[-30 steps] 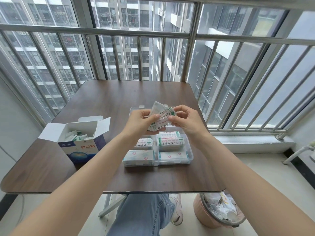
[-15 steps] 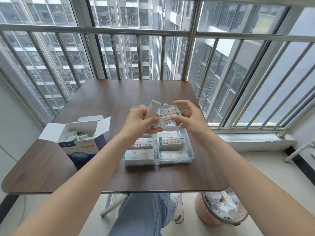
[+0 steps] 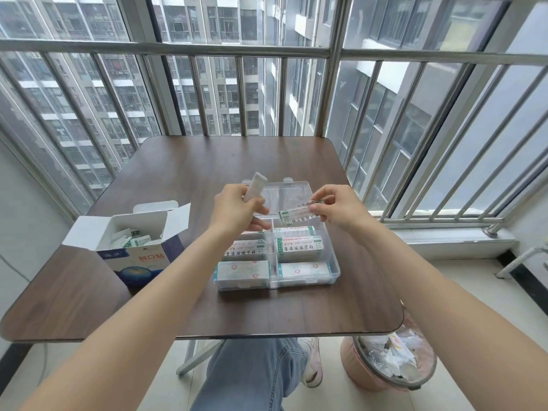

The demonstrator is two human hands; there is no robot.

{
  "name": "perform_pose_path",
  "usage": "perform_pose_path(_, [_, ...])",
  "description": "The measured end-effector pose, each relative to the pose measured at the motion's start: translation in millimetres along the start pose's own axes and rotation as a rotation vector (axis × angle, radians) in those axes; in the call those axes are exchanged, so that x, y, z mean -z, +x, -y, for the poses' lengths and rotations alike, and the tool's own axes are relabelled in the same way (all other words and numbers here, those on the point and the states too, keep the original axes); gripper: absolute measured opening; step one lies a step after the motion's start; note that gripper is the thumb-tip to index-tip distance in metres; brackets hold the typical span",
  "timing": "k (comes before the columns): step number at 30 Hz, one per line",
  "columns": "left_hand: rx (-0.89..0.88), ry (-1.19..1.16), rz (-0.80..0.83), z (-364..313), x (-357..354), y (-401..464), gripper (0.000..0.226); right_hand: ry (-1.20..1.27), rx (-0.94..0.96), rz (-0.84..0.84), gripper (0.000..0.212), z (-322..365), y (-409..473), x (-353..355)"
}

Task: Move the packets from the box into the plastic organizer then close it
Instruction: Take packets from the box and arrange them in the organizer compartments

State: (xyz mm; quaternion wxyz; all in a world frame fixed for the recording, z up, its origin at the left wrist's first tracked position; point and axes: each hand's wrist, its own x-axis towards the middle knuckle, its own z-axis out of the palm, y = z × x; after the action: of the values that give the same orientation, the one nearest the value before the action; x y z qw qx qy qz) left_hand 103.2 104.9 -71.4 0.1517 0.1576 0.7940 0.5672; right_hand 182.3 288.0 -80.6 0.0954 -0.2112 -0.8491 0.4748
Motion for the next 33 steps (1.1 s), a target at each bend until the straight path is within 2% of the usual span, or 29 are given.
perform_pose_path(5, [-0.038, 0.112, 0.044, -1.0, -4.2, 2.9, 0.012, -0.196, -0.06, -0.023, 0.008, -6.6, 5.7, -12.1])
perform_pose_path(10, [-0.034, 0.137, 0.057, 0.7, -8.2, 5.8, 0.009, -0.429, 0.005, 0.036, 0.014, 0.2, 8.8, -21.5])
perform_pose_path(14, [-0.052, 0.17, 0.044, 1.7, -7.4, 9.3, 0.019, -0.64, 0.055, 0.05, 0.019, 5.5, 8.1, -22.2])
perform_pose_path(20, [-0.037, 0.119, 0.069, 2.6, -6.9, 9.9, 0.034, -0.732, 0.091, 0.081, 0.017, 7.3, 6.2, -21.1])
perform_pose_path(26, [-0.07, 0.037, 0.172, 5.6, -7.5, 5.9, 0.026, -0.913, 0.179, 0.062, 0.015, 10.9, 1.9, -23.3])
perform_pose_path(33, [-0.126, 0.017, 0.152, 5.2, -3.9, 5.6, 0.023, -0.821, 0.118, 0.005, 0.016, 10.5, 3.1, -22.7])
